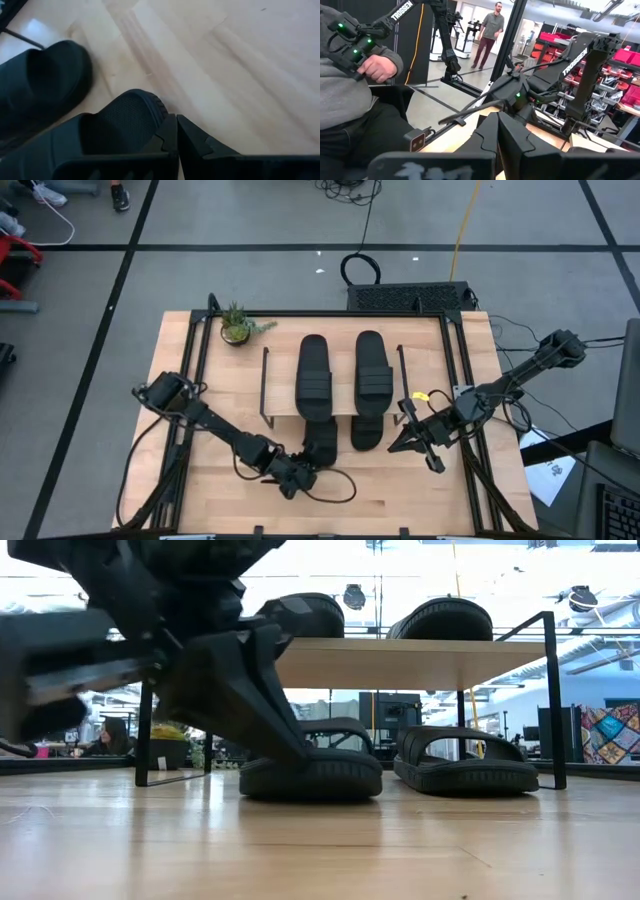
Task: Pick and place slides into the shelf
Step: Put the black slipper under the shelf
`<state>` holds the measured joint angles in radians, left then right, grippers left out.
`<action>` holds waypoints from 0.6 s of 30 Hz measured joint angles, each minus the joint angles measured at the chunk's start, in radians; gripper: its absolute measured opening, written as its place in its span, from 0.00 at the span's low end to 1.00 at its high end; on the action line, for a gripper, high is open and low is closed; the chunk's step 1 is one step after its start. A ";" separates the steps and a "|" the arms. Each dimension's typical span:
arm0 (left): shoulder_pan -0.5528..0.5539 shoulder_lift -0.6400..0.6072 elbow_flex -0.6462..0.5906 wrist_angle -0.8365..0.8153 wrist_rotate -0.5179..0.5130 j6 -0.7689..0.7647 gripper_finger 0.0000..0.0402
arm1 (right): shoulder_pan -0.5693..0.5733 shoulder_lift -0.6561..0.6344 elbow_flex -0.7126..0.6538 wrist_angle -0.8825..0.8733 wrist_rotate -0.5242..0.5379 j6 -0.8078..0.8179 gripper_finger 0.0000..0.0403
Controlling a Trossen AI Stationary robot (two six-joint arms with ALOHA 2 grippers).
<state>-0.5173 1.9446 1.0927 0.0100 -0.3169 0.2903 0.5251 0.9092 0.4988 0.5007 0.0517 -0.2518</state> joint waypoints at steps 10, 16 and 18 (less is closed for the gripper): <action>0.014 0.000 0.000 -0.049 -0.005 0.053 0.00 | 0.000 0.000 0.000 -0.007 0.000 0.002 0.00; 0.041 0.000 0.000 -0.068 -0.007 0.060 0.00 | 0.000 0.006 0.000 -0.012 0.000 0.003 0.00; 0.045 0.000 0.000 -0.067 -0.007 0.071 0.00 | 0.000 0.014 0.000 -0.013 0.000 0.002 0.00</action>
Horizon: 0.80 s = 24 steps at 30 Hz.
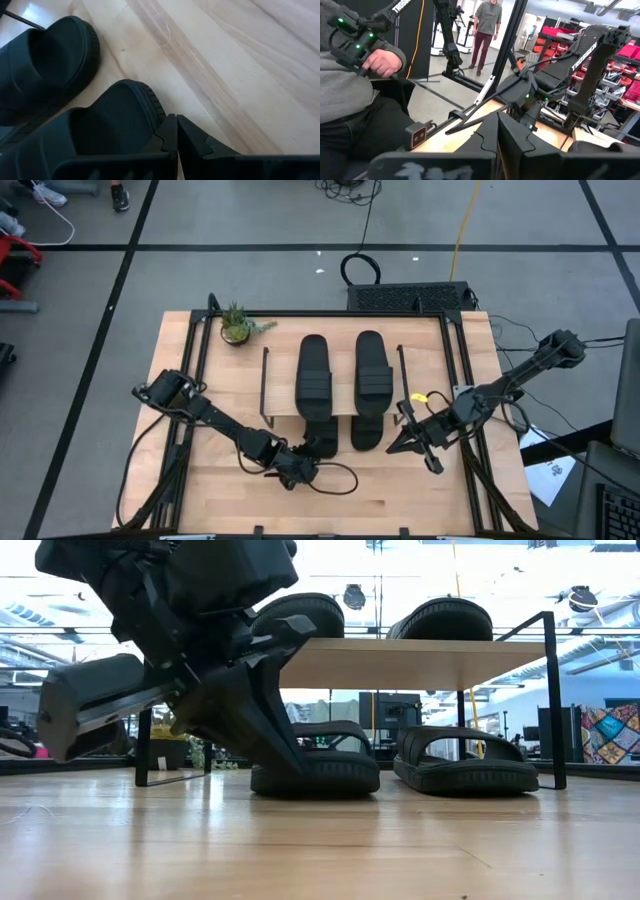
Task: Pick and place slides into the shelf
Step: Put the black slipper under the shelf, then return to Home Position
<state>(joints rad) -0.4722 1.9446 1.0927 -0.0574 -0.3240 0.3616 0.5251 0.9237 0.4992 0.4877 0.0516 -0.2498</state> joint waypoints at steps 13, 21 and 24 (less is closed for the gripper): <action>-0.040 -0.007 -0.001 0.022 0.050 0.080 0.00 | 0.000 0.011 0.000 -0.003 0.000 -0.001 0.00; -0.132 -0.084 -0.001 0.028 0.035 0.181 0.00 | 0.000 0.023 0.000 -0.033 0.000 -0.026 0.00; -0.158 -0.155 -0.001 0.008 -0.007 0.220 0.00 | -0.002 0.038 0.000 0.001 0.000 -0.027 0.00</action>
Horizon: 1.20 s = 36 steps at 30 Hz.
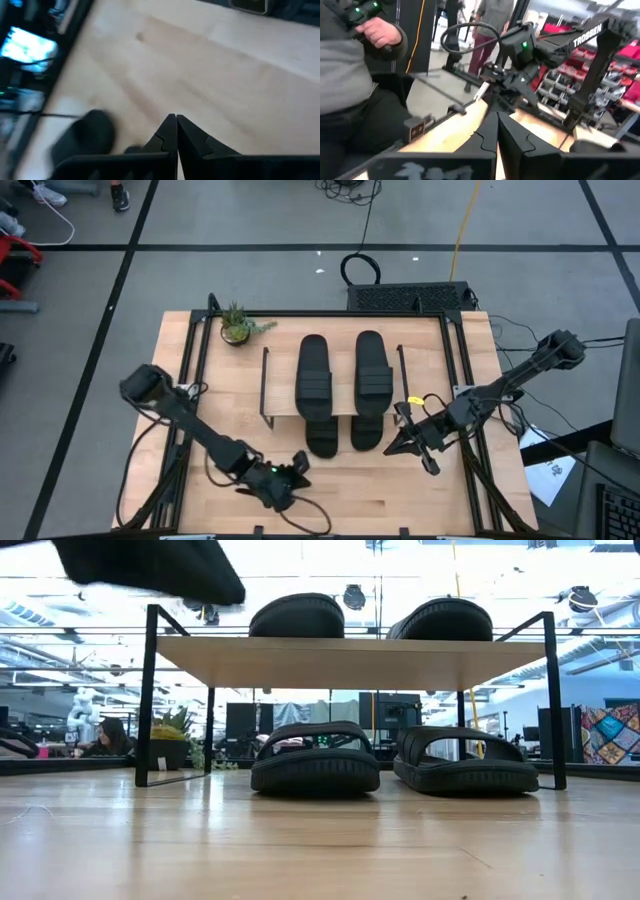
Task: Pick and place slides into the shelf
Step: Return to Home Position
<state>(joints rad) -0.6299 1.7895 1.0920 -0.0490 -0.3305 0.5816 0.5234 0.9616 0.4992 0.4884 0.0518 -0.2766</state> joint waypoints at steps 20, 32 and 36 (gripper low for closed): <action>0.141 -0.594 -0.016 -0.196 -0.043 -0.048 0.00 | -0.301 -0.005 0.024 0.098 -0.268 0.048 0.00; 0.277 -0.840 -0.016 -0.300 -0.028 -0.219 0.00 | -0.504 -0.107 0.204 -0.334 -0.339 0.085 0.00; 0.253 -0.910 -0.016 -0.346 -0.102 -0.282 0.00 | -0.546 -0.204 0.220 -0.436 -0.293 0.128 0.00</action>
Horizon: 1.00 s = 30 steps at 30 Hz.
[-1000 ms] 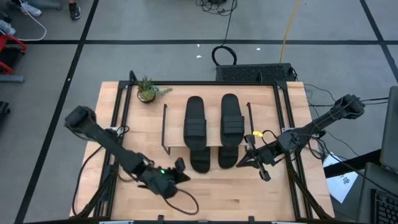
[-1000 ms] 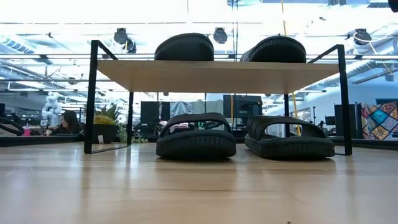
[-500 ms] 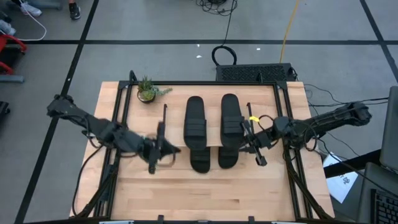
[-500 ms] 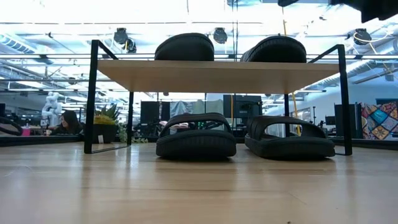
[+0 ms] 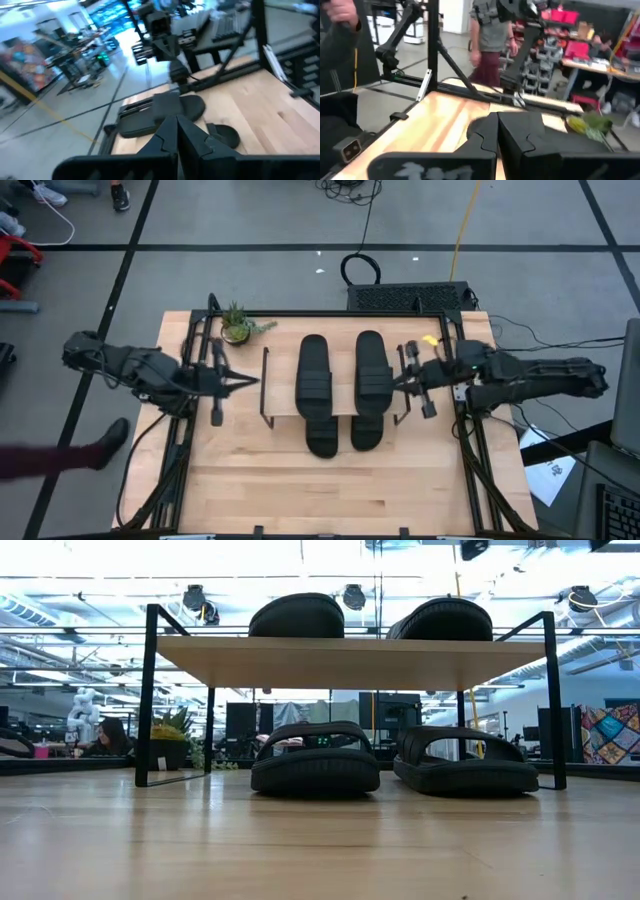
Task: Pick and place slides into the shelf
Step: Return to Home Position
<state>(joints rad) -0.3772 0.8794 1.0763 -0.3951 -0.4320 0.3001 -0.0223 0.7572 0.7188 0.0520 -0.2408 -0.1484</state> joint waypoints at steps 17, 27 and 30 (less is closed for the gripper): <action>-0.122 -0.146 -0.133 -0.327 -0.228 -0.326 0.00 | -0.042 -0.315 0.043 -0.540 0.097 0.226 0.00; -0.189 -0.444 -0.408 -0.060 -0.230 -0.299 0.00 | -0.042 -0.421 0.038 -0.586 0.110 0.234 0.00; -0.203 -0.515 -0.449 -0.058 -0.273 -0.306 0.00 | -0.042 -0.444 0.009 -0.585 0.112 0.216 0.00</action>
<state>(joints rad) -0.5797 0.3648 0.6272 -0.4533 -0.7052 -0.0062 -0.0639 0.3131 0.7279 -0.5335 -0.1287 0.0676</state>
